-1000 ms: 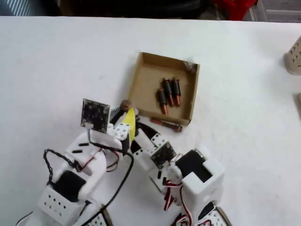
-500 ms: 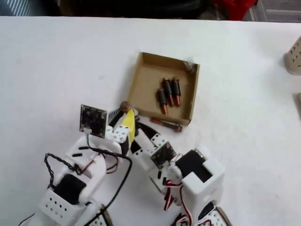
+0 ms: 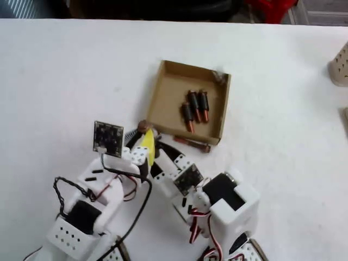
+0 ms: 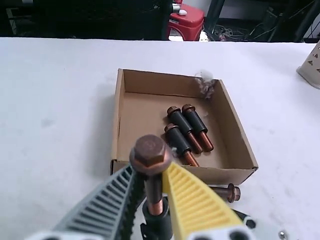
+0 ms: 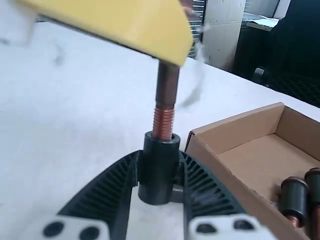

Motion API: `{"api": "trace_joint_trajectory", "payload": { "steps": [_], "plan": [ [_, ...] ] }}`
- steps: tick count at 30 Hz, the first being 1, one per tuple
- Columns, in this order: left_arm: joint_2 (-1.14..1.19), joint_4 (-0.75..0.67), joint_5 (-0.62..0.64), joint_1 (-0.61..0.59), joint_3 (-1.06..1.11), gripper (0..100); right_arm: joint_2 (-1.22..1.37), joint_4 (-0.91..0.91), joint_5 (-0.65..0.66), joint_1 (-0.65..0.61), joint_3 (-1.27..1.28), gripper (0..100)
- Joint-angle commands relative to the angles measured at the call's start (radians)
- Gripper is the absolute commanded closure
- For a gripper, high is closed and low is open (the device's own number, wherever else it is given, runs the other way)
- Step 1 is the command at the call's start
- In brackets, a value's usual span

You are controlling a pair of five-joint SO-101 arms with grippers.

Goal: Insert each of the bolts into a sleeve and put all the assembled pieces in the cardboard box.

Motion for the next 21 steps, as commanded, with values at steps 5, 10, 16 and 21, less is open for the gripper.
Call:
{"api": "trace_joint_trajectory", "payload": {
  "steps": [5, 10, 16, 21],
  "plan": [
    [-0.024, 0.075, 0.003, 0.035, -0.017, 98, -0.005, -0.062, -0.009, 0.021, 0.000, 98.2],
    [-0.021, 0.120, -0.075, 0.035, -0.009, 98, -0.013, -0.064, -0.009, 0.027, 0.000, 98.2],
    [-0.021, 0.114, -0.141, 0.035, 0.074, 97, -0.013, -0.065, -0.009, 0.027, 0.000, 98.2],
    [-0.021, 0.061, -0.133, -0.022, 0.107, 80, -0.013, -0.079, -0.009, 0.027, 0.002, 98.2]
  ]
}}
